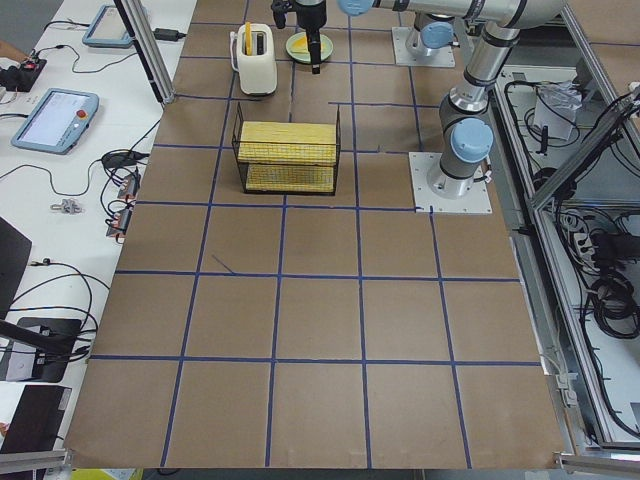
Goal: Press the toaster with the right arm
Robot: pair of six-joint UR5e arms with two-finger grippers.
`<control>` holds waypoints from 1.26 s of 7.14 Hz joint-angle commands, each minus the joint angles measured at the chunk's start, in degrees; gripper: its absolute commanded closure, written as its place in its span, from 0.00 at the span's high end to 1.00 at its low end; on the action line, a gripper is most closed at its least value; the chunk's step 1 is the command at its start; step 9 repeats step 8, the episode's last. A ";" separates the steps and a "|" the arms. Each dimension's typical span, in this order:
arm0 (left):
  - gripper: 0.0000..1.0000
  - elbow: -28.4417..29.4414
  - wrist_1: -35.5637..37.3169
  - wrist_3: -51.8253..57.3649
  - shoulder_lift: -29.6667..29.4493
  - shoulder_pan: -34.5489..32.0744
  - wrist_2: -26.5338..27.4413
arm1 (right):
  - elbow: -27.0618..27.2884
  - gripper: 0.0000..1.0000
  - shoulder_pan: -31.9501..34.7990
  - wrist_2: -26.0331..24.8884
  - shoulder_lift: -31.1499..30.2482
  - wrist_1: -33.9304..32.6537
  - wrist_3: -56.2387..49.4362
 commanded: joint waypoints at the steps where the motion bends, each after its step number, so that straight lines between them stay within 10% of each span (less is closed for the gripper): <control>1: 1.00 0.00 0.00 0.00 0.00 0.00 0.00 | 1.96 1.00 -0.02 -3.23 -1.30 -1.09 0.27; 9: 1.00 0.00 0.00 0.00 0.00 0.00 0.00 | 2.13 1.00 -0.11 -2.44 -0.68 -1.79 0.10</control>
